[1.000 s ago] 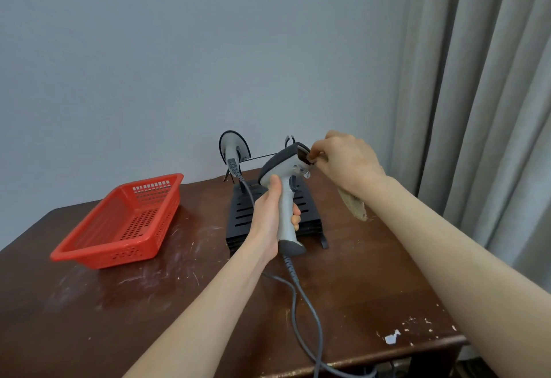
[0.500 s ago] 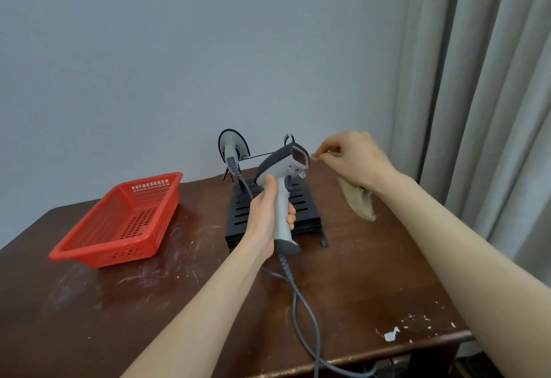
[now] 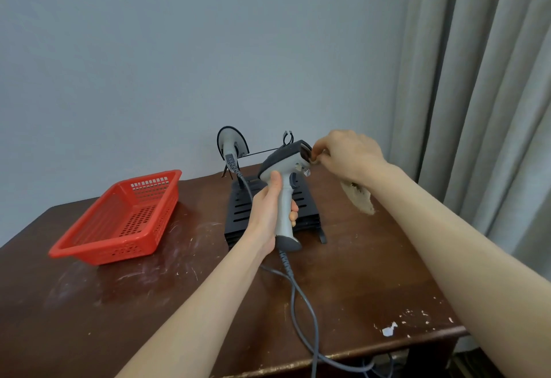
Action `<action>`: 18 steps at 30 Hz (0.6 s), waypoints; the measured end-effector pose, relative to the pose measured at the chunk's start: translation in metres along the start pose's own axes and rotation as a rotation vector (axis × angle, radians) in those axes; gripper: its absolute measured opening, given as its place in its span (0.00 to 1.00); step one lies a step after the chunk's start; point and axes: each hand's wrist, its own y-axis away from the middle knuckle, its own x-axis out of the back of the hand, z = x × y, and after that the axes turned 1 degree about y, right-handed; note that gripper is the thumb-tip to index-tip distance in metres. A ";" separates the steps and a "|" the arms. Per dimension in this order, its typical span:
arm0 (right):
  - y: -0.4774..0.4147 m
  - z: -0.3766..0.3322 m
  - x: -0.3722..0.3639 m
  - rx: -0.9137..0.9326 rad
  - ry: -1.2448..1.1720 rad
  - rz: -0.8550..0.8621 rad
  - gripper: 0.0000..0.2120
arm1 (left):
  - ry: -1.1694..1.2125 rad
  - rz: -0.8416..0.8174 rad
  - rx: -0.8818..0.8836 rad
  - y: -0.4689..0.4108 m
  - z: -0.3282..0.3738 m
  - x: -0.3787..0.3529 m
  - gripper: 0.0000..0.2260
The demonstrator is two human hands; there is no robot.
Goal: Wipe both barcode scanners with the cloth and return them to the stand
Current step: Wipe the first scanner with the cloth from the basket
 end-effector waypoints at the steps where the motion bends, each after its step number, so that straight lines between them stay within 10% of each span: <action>1: -0.001 0.001 0.000 -0.018 0.000 0.006 0.15 | 0.001 0.000 0.000 0.000 0.000 0.000 0.23; 18: -0.004 0.008 0.000 -0.174 -0.654 -0.051 0.07 | -0.011 0.001 -0.026 0.001 0.002 0.003 0.22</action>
